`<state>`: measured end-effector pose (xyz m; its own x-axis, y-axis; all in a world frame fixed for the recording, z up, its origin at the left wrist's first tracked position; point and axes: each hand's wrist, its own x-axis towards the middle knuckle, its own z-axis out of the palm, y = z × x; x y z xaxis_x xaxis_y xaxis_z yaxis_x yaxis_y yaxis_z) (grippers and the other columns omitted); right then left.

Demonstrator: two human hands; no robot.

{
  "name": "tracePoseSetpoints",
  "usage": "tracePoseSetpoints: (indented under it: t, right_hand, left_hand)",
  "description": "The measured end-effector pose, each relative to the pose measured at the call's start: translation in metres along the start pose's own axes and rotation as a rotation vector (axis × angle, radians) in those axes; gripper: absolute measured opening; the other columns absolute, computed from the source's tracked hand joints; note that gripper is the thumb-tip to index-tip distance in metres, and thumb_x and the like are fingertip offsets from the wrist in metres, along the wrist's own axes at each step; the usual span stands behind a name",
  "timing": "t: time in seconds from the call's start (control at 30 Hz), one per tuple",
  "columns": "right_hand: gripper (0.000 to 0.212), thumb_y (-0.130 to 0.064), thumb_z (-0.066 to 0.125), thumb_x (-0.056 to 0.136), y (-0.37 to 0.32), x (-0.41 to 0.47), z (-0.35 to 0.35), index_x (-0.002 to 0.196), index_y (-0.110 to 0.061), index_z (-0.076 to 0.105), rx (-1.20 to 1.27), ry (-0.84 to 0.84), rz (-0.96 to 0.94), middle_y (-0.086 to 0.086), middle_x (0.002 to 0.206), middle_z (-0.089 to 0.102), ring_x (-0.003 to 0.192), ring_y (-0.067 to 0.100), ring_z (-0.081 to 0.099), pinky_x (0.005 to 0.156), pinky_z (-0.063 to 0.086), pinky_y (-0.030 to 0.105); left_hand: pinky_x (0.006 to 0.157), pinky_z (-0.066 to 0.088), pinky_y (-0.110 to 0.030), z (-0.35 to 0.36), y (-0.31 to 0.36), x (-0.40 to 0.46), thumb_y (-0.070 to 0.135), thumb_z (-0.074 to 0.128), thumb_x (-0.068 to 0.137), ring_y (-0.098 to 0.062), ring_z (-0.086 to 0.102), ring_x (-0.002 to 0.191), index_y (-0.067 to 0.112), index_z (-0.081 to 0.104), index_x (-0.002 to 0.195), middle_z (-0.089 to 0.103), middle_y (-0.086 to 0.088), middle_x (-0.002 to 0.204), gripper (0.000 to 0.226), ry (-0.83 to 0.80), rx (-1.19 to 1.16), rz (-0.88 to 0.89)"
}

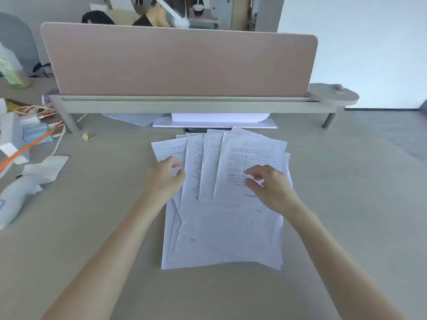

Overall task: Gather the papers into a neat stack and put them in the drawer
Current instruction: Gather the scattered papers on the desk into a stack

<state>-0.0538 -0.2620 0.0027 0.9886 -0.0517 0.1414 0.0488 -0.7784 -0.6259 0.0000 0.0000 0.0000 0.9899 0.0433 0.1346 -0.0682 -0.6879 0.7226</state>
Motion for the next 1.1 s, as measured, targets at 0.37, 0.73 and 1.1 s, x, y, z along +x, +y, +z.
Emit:
tracePoseSetpoints:
  t: [0.37,0.73,1.1]
  right_hand:
    - [0.052,-0.050,0.049,0.097,0.017,-0.021,-0.023,0.140,-0.020,0.052,-0.299,0.071,0.295,0.016,0.139,0.051,0.130,0.037,0.048,0.105,0.037,0.044]
    - [0.056,-0.060,0.040,0.095,0.030,0.040,0.010,0.125,-0.015,0.056,-0.478,0.015,0.401,0.017,0.126,0.058,0.121,0.038,0.045,0.096,0.038,0.044]
    - [0.073,-0.071,0.050,0.086,0.037,0.055,0.001,0.141,-0.024,0.046,-0.383,-0.105,0.410,0.009,0.141,0.052,0.132,0.036,0.038,0.100,0.034,0.045]
  left_hand:
    - [0.098,0.042,-0.045,0.003,-0.008,-0.016,0.043,0.046,0.096,-0.038,0.043,0.127,0.005,0.040,0.135,0.052,-0.019,0.129,0.055,-0.104,0.237,-0.146]
    - [0.108,0.029,-0.046,0.038,-0.027,0.031,0.046,0.033,0.099,-0.039,0.032,0.130,0.005,0.048,0.118,0.045,-0.024,0.133,0.048,-0.178,0.427,-0.074]
    - [0.090,0.036,-0.035,0.022,-0.018,0.054,0.029,0.051,0.094,-0.033,0.040,0.129,0.013,0.052,0.119,0.051,-0.009,0.124,0.029,-0.301,0.389,-0.040]
